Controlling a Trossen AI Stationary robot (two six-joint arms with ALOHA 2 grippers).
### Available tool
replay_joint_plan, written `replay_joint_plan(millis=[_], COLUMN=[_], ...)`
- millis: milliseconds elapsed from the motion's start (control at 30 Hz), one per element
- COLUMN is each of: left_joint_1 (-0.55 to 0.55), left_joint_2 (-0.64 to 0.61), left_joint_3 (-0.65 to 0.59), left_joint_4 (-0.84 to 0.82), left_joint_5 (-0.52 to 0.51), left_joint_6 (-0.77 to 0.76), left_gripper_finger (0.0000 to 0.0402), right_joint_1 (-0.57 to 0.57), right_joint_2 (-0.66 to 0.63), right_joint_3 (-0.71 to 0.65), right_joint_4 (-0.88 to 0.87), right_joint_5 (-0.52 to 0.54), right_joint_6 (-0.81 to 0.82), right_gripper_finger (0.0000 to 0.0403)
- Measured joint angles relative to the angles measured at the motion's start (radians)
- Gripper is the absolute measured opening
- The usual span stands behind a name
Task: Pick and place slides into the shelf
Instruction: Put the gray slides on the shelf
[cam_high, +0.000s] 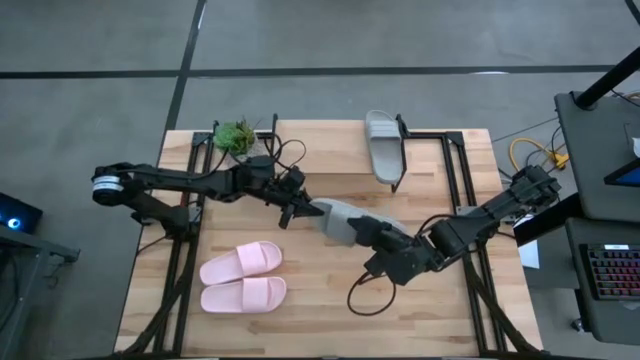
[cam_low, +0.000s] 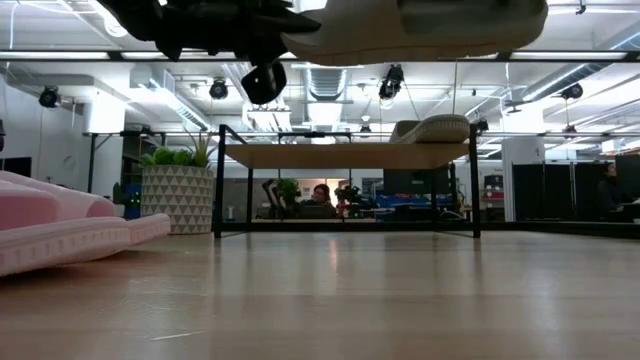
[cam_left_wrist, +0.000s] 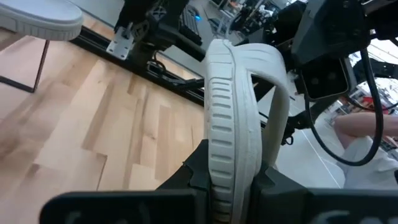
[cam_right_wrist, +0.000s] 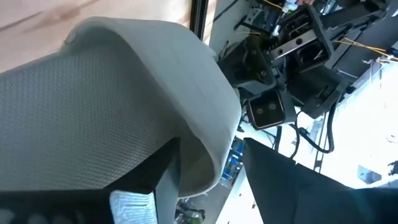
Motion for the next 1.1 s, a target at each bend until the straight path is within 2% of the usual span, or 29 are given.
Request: replay_joint_plan(millis=[467, 600, 733, 833, 1000, 1100], left_joint_1=[-0.001, 0.0, 0.0, 0.0, 0.0, 0.0], left_joint_2=[0.024, 0.019, 0.017, 0.017, 0.017, 0.017], left_joint_3=[0.0, 0.0, 0.0, -0.001, -0.001, -0.001], left_joint_4=[0.049, 0.05, 0.049, 0.051, 0.053, 0.066], left_joint_5=[-0.006, -0.004, -0.001, 0.001, -0.002, -0.004], left_joint_6=[0.001, 0.001, 0.001, 0.006, 0.164, 0.256], left_gripper_finger=[0.0012, 0.0019, 0.0022, 0.0024, 0.0032, 0.0058], right_joint_1=[0.0, -0.012, -0.022, -0.024, -0.024, -0.024], right_joint_2=[-0.001, -0.001, -0.002, -0.002, -0.002, -0.002], right_joint_3=[0.0, 0.0, 0.001, 0.001, 0.001, 0.001], right_joint_4=[0.007, 0.008, 0.011, 0.01, 0.008, 0.006], right_joint_5=[-0.07, -0.067, -0.066, -0.067, -0.067, -0.063], right_joint_6=[0.041, 0.078, 0.103, 0.129, 0.18, 0.227], right_gripper_finger=[0.0127, 0.0088, 0.0026, 0.0014, 0.0011, 0.001])
